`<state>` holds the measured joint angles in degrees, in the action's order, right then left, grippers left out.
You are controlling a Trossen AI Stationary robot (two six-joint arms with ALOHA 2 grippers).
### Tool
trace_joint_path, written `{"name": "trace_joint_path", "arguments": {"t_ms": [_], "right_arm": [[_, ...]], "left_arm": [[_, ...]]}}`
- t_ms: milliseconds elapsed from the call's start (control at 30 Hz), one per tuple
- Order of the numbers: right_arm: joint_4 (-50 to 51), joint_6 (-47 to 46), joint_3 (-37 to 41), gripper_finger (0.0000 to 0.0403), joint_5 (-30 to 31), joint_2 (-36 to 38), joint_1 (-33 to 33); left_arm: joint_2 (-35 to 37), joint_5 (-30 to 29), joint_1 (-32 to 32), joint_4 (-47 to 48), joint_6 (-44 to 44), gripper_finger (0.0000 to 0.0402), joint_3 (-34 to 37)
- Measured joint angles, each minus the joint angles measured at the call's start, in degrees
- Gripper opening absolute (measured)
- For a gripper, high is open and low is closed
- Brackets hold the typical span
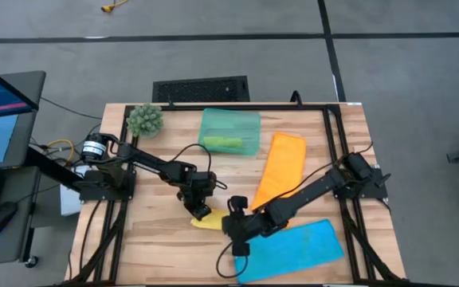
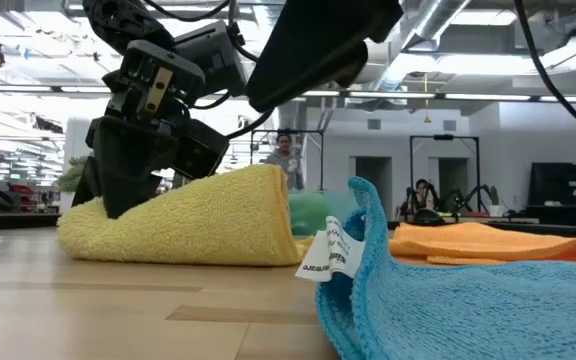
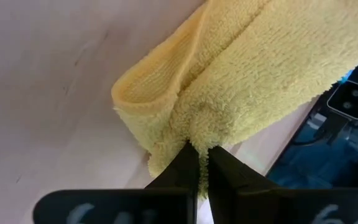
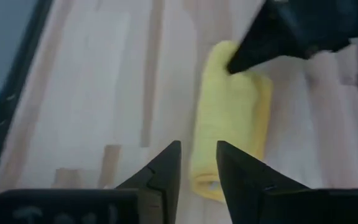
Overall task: Roll microfiber towels into tight, uniform cylinder then place into a basket
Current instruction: Roll the yellow towel
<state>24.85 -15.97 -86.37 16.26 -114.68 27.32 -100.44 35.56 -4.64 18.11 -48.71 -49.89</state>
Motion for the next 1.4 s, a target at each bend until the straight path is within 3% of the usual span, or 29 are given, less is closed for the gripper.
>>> {"name": "trace_joint_path", "arguments": {"t_ms": [300,500,600,833,1167,1400], "right_arm": [[-1.66,2.98,0.00,0.0200,-4.13,0.00,-2.47],[-2.88,2.05,0.15,0.0212,-7.29,-2.82,-4.87],[-6.76,0.68,-0.13,0.0201,-8.44,-4.63,-4.80],[-5.54,0.43,-0.02,0.0160,-8.93,-7.30,-4.24],[-4.16,-12.77,-0.02,0.0086,-11.26,-9.20,-7.28],[-3.96,-19.50,-0.02,0.0055,-12.21,-9.39,-8.84]], "left_arm": [[0.04,-0.34,0.04,-0.02,-0.63,0.0003,-0.02],[0.04,-0.38,0.04,-0.08,-0.60,0.0003,-0.04],[0.06,-0.79,0.04,-0.07,-0.55,0.0003,-0.04],[0.06,-1.11,0.04,-0.09,-0.52,0.0003,-0.04],[0.06,-1.14,0.04,-0.17,-0.44,0.0006,-0.04],[0.06,-4.38,0.04,0.00,-0.26,0.0040,-0.04]]}}
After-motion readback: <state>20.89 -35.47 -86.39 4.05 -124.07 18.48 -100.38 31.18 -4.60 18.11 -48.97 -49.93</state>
